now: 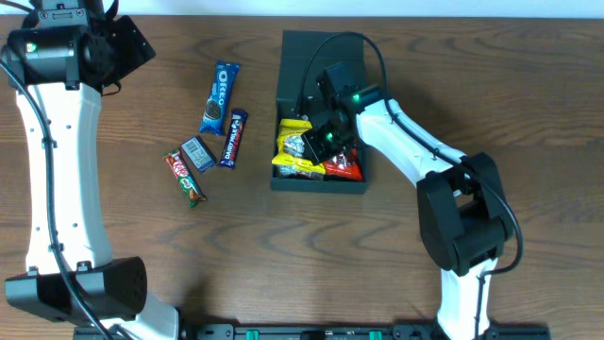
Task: Pack container
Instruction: 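Press the yellow Hacks bag down into the box with the right gripper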
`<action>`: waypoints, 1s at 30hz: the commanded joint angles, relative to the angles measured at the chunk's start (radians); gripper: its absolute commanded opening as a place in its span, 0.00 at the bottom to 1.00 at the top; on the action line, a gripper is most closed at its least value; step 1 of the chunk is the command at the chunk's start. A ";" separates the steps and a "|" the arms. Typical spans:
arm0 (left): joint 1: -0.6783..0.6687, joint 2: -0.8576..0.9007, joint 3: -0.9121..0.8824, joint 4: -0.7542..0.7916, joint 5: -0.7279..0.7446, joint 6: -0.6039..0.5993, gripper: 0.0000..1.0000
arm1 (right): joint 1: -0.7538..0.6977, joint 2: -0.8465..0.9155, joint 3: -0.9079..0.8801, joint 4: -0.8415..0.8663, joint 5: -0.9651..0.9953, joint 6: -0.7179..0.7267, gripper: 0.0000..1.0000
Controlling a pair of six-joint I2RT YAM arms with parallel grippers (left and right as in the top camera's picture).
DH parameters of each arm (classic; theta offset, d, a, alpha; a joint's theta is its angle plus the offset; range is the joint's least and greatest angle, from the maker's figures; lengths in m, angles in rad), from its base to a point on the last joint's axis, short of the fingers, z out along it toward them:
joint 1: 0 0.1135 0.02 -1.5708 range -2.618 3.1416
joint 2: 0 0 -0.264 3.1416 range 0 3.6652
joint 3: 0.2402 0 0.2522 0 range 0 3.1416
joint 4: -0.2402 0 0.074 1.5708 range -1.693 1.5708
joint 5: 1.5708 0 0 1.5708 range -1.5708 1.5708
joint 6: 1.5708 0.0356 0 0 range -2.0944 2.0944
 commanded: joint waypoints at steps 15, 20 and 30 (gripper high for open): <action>0.002 0.028 -0.004 -0.004 0.005 0.017 0.95 | 0.023 -0.090 0.058 -0.154 -0.067 -0.128 0.01; 0.002 0.032 -0.004 0.002 0.031 0.017 0.95 | 0.045 -0.088 -0.035 -0.042 -0.067 -0.128 0.01; 0.002 0.032 -0.004 -0.006 0.030 0.018 0.95 | 0.085 0.055 -0.058 0.033 -0.066 -0.101 0.01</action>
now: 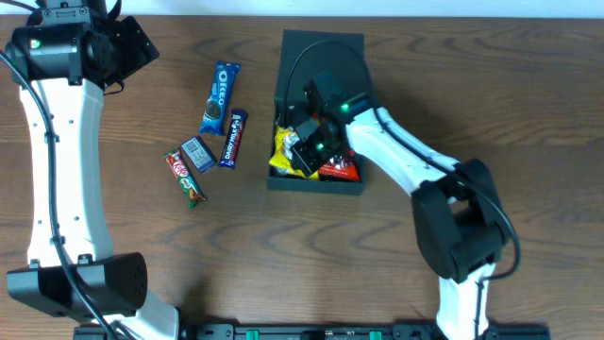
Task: Pack container
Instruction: 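Press the yellow Hacks bag down into the box with the right gripper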
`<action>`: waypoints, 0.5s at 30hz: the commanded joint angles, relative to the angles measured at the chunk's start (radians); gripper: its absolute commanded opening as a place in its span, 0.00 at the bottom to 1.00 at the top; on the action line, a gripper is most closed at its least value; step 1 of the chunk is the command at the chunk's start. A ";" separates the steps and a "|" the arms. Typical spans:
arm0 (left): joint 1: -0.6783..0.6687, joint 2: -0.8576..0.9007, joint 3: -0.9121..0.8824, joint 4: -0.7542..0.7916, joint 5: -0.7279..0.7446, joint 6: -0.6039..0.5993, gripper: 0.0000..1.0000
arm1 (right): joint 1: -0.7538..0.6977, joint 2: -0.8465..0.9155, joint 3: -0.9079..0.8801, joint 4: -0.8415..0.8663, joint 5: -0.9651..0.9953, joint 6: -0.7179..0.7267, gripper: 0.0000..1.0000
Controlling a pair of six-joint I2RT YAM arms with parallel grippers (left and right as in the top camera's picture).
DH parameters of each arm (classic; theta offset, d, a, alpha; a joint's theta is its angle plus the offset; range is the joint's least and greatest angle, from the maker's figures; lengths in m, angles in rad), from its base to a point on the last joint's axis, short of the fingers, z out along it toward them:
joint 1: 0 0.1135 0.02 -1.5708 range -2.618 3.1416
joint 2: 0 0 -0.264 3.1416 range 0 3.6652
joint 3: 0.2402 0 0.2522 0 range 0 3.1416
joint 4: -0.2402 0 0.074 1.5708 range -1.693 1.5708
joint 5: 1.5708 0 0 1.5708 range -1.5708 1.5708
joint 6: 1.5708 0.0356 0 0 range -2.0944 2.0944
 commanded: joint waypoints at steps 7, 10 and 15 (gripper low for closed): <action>0.002 0.013 -0.004 -0.006 0.005 0.018 0.95 | 0.026 0.072 -0.008 -0.002 0.003 0.006 0.01; 0.002 0.013 -0.004 -0.006 0.004 0.018 0.95 | 0.023 0.068 0.032 -0.043 0.003 0.006 0.01; 0.002 0.013 -0.004 -0.007 0.004 0.018 0.95 | 0.016 0.007 0.185 -0.146 0.004 -0.024 0.01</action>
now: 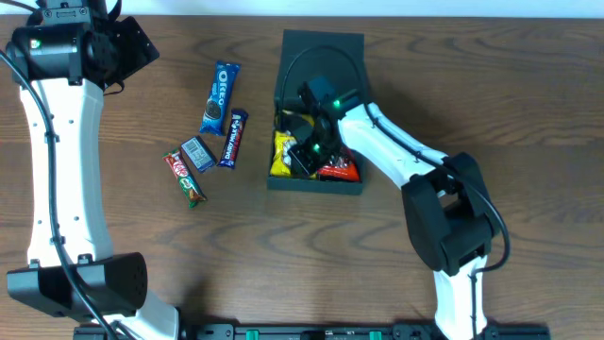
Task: Pack container
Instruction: 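Press the yellow Hacks bag down into the box with the right gripper, then retract the right gripper up and right away from the box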
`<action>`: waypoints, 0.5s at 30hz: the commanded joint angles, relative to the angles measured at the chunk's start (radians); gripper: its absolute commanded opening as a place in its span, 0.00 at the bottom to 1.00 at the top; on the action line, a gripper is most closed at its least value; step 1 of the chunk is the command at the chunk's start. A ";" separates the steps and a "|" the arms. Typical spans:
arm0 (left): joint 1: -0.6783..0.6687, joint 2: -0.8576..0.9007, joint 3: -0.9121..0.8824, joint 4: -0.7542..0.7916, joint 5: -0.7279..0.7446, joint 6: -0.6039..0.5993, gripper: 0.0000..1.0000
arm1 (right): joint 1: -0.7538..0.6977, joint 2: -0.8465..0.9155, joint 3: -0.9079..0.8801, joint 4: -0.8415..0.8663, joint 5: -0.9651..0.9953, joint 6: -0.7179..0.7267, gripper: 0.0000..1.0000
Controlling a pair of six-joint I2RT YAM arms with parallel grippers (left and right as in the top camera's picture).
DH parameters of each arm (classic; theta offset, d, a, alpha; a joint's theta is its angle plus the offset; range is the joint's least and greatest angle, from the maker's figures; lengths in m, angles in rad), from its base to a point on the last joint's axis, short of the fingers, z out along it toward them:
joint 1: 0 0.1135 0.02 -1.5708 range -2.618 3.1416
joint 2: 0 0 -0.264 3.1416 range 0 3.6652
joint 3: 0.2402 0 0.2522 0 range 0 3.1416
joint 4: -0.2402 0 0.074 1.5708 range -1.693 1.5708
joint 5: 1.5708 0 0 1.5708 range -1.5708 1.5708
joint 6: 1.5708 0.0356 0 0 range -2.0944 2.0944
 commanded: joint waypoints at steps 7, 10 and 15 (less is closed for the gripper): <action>0.002 0.013 -0.004 -0.005 0.004 0.018 0.95 | -0.095 -0.118 0.139 -0.049 0.115 -0.005 0.01; 0.002 0.013 -0.004 -0.005 0.004 0.018 0.95 | -0.147 -0.097 0.125 -0.077 0.127 0.005 0.02; 0.002 0.013 -0.004 -0.003 0.004 0.017 0.95 | -0.176 -0.065 0.072 -0.064 0.134 0.018 0.01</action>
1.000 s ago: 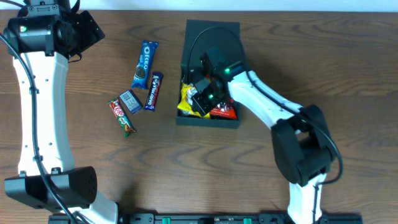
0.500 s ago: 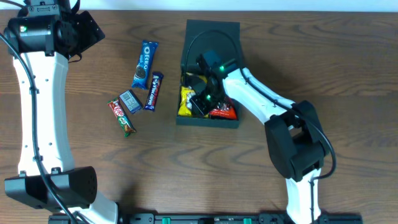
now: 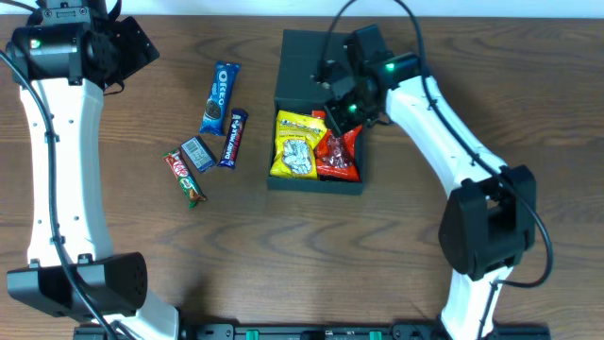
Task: Pack container
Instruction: 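Retract the right gripper up and right away from the box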
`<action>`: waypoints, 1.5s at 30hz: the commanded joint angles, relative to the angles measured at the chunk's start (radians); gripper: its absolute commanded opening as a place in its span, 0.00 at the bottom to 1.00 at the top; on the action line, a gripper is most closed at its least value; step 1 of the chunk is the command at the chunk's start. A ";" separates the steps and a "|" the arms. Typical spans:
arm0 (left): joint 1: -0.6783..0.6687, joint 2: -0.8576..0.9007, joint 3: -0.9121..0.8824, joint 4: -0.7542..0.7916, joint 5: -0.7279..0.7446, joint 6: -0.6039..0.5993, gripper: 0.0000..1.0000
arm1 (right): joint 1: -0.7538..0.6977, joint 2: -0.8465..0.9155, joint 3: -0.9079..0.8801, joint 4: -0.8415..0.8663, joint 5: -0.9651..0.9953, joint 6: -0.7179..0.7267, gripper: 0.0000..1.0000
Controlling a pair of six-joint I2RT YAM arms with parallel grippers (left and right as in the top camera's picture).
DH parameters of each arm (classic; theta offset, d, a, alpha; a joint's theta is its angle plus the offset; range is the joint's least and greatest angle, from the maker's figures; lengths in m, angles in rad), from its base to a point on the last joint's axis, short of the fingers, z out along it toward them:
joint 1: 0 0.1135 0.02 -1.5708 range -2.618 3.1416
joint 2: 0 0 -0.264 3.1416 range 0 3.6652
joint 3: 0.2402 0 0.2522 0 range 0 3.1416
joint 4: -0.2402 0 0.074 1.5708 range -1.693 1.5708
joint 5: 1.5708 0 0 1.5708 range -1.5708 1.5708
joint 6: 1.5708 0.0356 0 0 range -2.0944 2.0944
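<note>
The black container [image 3: 321, 57] stands in the middle of the table. A yellow snack bag [image 3: 295, 146] and a red packet [image 3: 340, 156] lie in its front half; the back half looks dark and bare. My right gripper [image 3: 335, 102] hovers over the container's middle, just behind the red packet. Its dark fingers blend into the box, so their state is unclear. Left of the container lie an Oreo pack [image 3: 221, 97], a dark blue bar [image 3: 233, 138], a small blue packet [image 3: 197, 153] and a red-green KitKat bar [image 3: 186, 178]. My left gripper [image 3: 132, 49] is raised at the far left, away from all of them.
The left arm's white link [image 3: 57, 170] runs down the left side of the table. The right arm [image 3: 444, 113] reaches in from the right front over the wood. The table's back edge lies just behind the container.
My right gripper was low in the container's front half on the yellow bag; now it is farther back and to the right, off the bag. The yellow bag lies flat and fully visible. The left arm is unchanged.
My right gripper was down among the yellow and red packets in the container. Over the following moments it sat farther left on the yellow bag, and the container ended up slightly to the left. Now the gripper is behind the packets. The snacks on the table stayed put.
</note>
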 commanded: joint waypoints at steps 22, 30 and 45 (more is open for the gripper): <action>0.002 0.014 -0.004 -0.002 0.003 0.017 0.95 | 0.018 0.193 -0.058 0.040 0.065 0.054 0.01; 0.001 0.044 -0.004 -0.003 0.004 0.018 0.95 | 0.003 0.050 0.069 0.010 0.018 0.050 0.01; -0.139 0.257 -0.005 0.143 0.185 0.564 0.95 | -0.223 -0.252 0.119 0.033 0.018 0.042 0.99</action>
